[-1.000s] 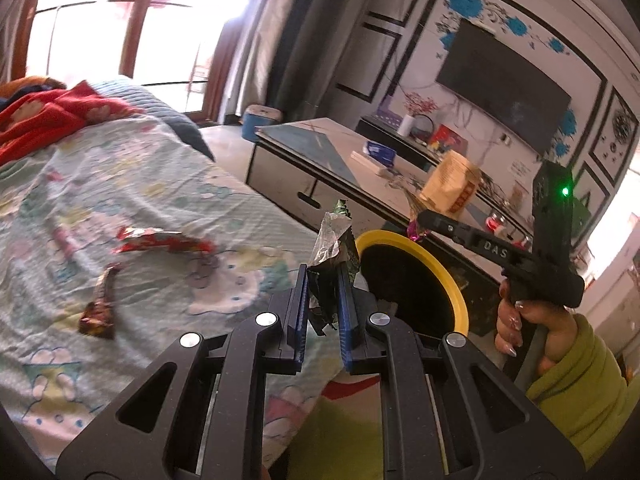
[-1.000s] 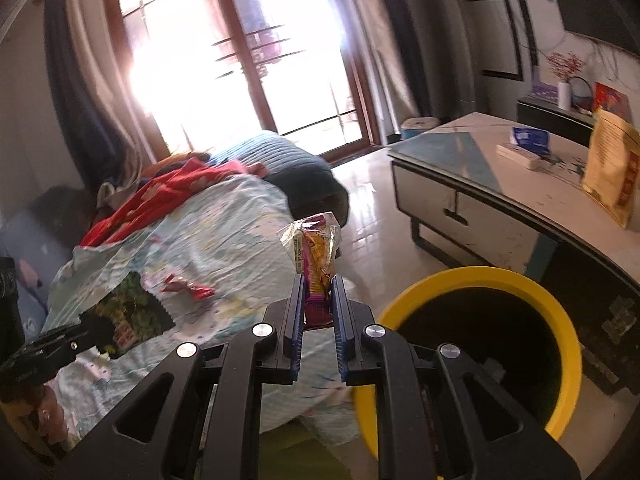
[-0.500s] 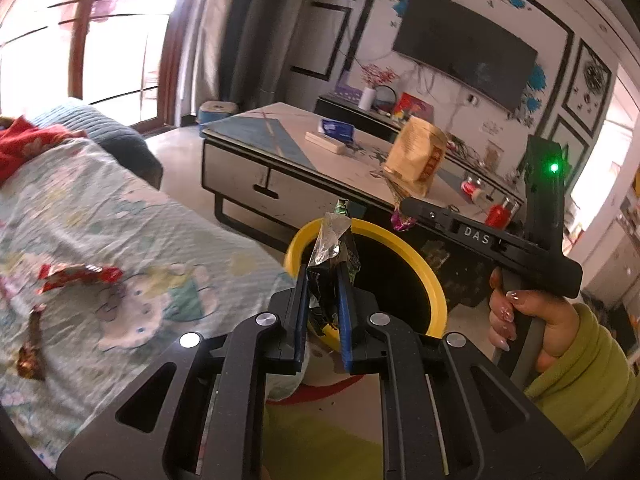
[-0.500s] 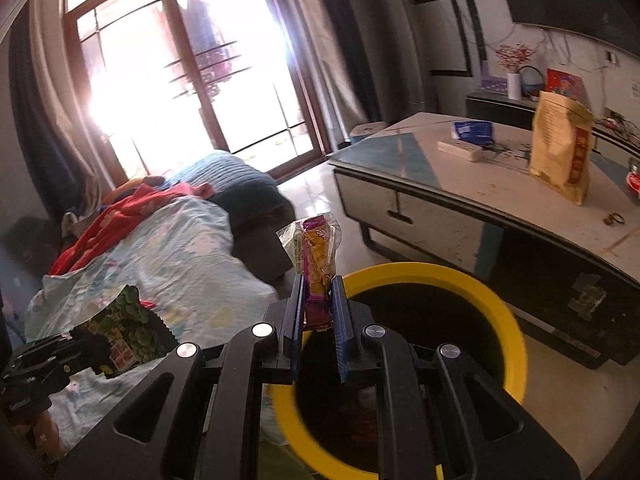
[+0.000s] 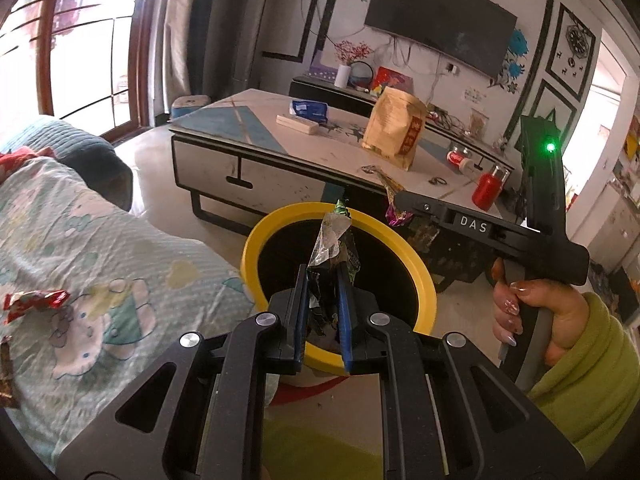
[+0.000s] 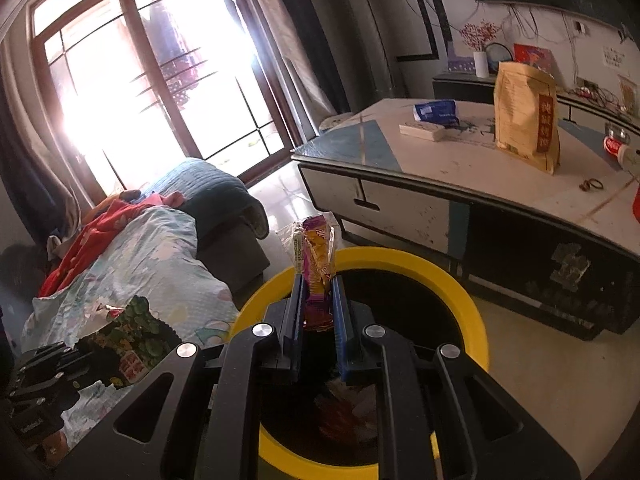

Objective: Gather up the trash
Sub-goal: 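Carry the pink and brown wrappers over the yellow bin and release both, then move both open tools back to the last wrappers on the bed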

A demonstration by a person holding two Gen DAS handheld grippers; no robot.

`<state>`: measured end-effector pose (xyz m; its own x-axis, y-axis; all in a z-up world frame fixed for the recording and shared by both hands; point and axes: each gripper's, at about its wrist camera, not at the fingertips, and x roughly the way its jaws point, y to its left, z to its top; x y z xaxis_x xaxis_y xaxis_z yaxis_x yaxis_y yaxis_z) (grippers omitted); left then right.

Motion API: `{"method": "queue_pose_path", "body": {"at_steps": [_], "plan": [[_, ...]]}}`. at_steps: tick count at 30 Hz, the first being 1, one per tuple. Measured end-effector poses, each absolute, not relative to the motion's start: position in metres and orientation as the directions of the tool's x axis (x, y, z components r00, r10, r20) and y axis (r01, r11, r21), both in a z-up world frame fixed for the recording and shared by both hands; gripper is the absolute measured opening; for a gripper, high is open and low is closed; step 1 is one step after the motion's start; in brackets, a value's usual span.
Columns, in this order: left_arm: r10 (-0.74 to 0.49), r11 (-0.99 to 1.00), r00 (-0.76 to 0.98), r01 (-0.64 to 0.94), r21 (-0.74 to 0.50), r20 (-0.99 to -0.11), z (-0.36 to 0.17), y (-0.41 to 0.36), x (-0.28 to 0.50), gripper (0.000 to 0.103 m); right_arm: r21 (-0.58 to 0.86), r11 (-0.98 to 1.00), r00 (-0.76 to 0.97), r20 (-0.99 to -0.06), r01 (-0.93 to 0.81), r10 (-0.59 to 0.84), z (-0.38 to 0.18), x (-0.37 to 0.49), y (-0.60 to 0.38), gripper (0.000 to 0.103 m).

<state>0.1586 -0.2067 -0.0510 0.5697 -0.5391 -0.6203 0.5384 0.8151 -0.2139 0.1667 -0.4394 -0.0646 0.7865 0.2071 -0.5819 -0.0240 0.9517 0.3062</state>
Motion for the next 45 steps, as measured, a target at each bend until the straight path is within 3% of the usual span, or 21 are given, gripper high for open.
{"method": "queue_pose_path", "body": {"at_steps": [18, 22, 26, 28, 30, 33, 37, 45], "plan": [[-0.542, 0.775, 0.454, 0.596, -0.211, -0.707, -0.092, -0.255, 0.174, 0.008, 0.371, 0.928, 0.739, -0.635, 0.035, 0.227, -0.094, 0.166, -0.468, 0.016], [-0.535, 0.769, 0.449, 0.61, -0.193, -0.715, -0.092, -0.264, 0.18, 0.01, 0.377, 0.925, 0.745, -0.63, 0.049, 0.218, -0.093, 0.166, -0.472, 0.022], [-0.536, 0.766, 0.466, 0.619, -0.173, -0.703, -0.088, -0.27, 0.181, 0.034, 0.381, 0.922, 0.768, -0.611, 0.071, 0.193, -0.09, 0.163, -0.478, 0.034], [-0.535, 0.764, 0.476, 0.625, -0.159, -0.698, -0.086, -0.271, 0.18, 0.041, 0.381, 0.921, 0.778, -0.6, 0.075, 0.185, -0.088, 0.161, -0.48, 0.037], [-0.53, 0.768, 0.488, 0.624, -0.147, -0.693, -0.085, -0.268, 0.177, 0.057, 0.381, 0.921, 0.782, -0.597, 0.077, 0.182, -0.086, 0.161, -0.481, 0.039], [-0.535, 0.777, 0.506, 0.61, -0.158, -0.677, -0.081, -0.26, 0.175, 0.073, 0.377, 0.923, 0.79, -0.587, 0.073, 0.177, -0.084, 0.16, -0.48, 0.048], [-0.53, 0.798, 0.539, 0.579, -0.169, -0.655, -0.075, -0.247, 0.172, 0.087, 0.366, 0.929, 0.805, -0.567, 0.055, 0.175, -0.078, 0.158, -0.473, 0.055], [-0.488, 0.851, 0.639, 0.501, -0.159, -0.594, -0.058, -0.21, 0.166, 0.09, 0.336, 0.941, 0.832, -0.513, -0.031, 0.211, -0.059, 0.153, -0.448, 0.064]]}}
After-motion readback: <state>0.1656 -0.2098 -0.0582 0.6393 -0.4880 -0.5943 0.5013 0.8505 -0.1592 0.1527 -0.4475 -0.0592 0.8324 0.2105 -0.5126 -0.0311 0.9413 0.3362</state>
